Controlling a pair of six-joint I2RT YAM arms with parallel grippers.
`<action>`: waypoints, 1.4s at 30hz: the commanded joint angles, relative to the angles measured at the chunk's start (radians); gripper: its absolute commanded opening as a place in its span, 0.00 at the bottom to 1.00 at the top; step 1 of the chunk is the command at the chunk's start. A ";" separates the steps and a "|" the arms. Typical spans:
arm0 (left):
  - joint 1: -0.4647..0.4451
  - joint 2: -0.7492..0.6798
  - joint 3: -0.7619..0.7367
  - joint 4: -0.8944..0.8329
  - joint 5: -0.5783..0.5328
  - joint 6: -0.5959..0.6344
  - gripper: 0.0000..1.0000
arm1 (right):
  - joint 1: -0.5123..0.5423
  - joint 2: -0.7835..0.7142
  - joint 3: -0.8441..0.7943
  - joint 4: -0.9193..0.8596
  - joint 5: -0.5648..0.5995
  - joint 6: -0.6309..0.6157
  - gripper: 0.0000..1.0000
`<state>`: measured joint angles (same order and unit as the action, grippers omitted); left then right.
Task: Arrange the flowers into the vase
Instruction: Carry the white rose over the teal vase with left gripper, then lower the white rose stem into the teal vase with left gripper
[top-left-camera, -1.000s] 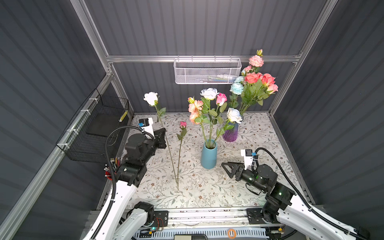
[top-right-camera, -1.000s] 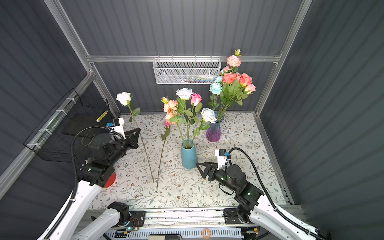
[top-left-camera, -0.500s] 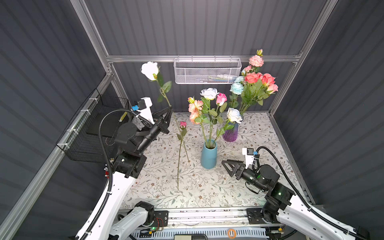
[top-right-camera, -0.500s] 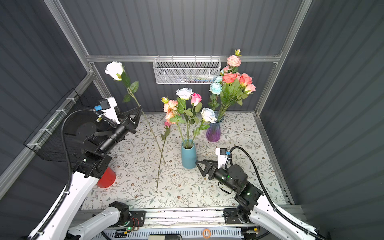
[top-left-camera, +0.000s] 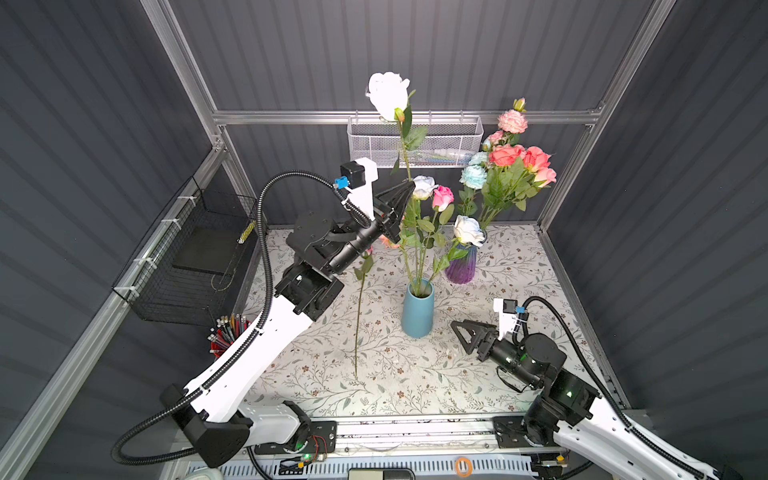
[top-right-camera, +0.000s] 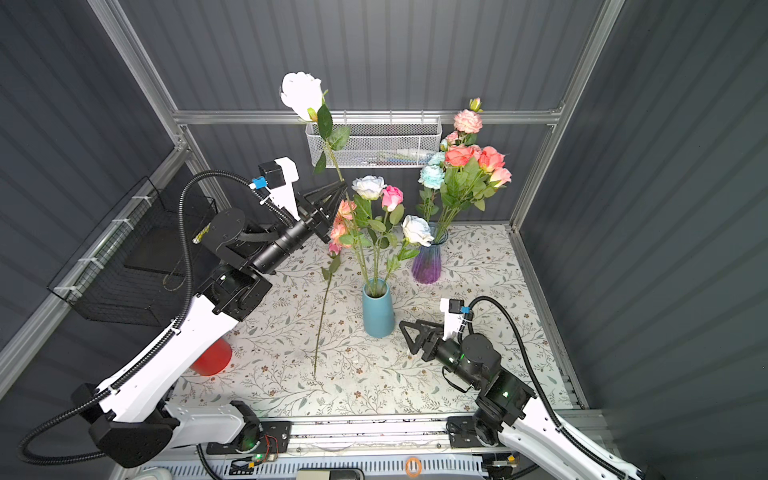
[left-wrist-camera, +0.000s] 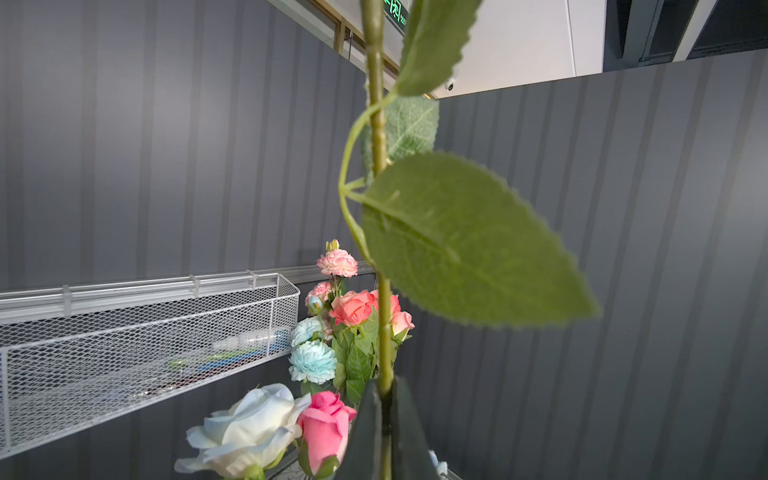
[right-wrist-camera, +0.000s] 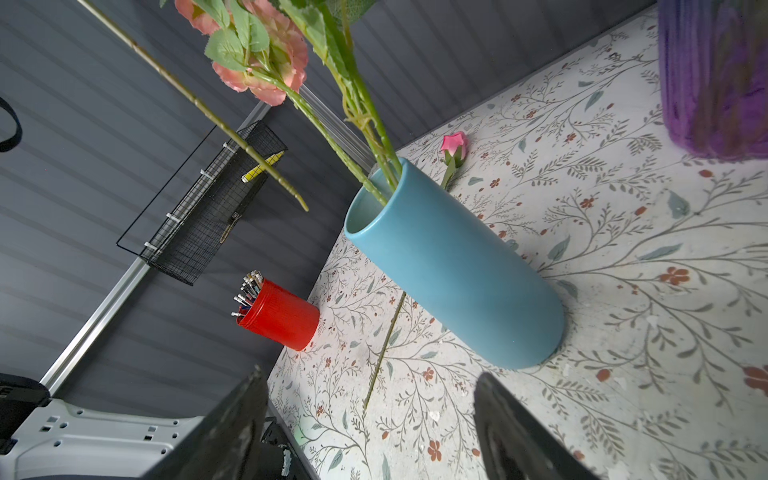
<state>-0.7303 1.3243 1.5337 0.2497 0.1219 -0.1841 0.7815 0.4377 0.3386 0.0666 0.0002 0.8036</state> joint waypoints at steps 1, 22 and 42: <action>-0.008 0.032 0.030 0.063 -0.059 0.057 0.00 | -0.004 -0.026 0.022 -0.043 0.038 -0.023 0.80; -0.119 0.018 -0.334 0.062 -0.214 0.102 0.00 | -0.005 -0.059 -0.011 -0.108 0.070 0.000 0.80; -0.168 0.059 -0.273 -0.168 -0.182 0.133 0.50 | -0.005 -0.024 -0.002 -0.100 0.052 0.022 0.80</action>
<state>-0.8845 1.3769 1.2129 0.1329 -0.0689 -0.0689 0.7811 0.4206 0.3382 -0.0315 0.0532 0.8154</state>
